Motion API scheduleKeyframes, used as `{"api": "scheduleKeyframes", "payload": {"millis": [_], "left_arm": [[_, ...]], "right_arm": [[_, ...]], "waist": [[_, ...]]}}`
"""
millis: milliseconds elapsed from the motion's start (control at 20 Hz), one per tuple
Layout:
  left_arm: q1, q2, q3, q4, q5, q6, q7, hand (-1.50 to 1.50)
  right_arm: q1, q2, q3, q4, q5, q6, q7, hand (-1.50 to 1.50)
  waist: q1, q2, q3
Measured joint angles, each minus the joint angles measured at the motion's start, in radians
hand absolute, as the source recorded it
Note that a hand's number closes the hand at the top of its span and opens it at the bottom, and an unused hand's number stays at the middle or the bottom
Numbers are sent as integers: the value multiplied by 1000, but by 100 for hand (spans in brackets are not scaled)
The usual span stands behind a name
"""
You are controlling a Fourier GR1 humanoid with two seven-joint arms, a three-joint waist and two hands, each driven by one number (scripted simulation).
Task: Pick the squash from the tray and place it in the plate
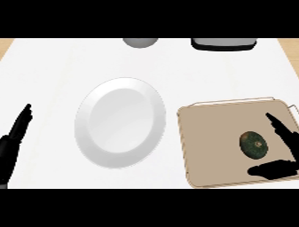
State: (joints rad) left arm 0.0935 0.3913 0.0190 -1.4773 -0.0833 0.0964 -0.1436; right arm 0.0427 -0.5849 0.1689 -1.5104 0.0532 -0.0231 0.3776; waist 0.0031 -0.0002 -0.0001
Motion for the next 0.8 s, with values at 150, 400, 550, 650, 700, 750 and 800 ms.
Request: {"api": "scheduleKeyframes", "payload": {"millis": [150, 400, 550, 650, 700, 750, 800], "left_arm": [[-7, -10, 28, 20, -7, -18, -19, 0], [6, -43, 39, 3, -38, -32, -16, 0], [-7, -53, 52, -3, -54, -46, 6, 0], [-8, -59, 62, -2, -62, -51, 1, 0], [1, -66, 60, -12, -71, -52, 1, 0], [6, -69, 58, -28, -78, -52, 14, 0], [5, -72, 64, -28, -77, -57, 15, 0]], "right_arm": [[-6, 40, -19, 48, 38, 14, -27, -150], [-45, 87, -62, 117, 79, 57, -57, -150], [-47, 121, -78, 149, 113, 68, -97, 150], [-41, 140, -90, 137, 125, 65, -120, 150], [-44, 149, -96, 150, 137, 63, -139, 150], [-65, 156, -103, 171, 145, 63, -149, 150], [-60, 167, -107, 180, 159, 50, -174, 150]], "waist": [[-1, 0, 0], [0, 0, 0], [-2, -1, -1], [-3, -2, -2], [-3, -2, -4], [-3, -3, -5], [-3, -4, -6]]}}
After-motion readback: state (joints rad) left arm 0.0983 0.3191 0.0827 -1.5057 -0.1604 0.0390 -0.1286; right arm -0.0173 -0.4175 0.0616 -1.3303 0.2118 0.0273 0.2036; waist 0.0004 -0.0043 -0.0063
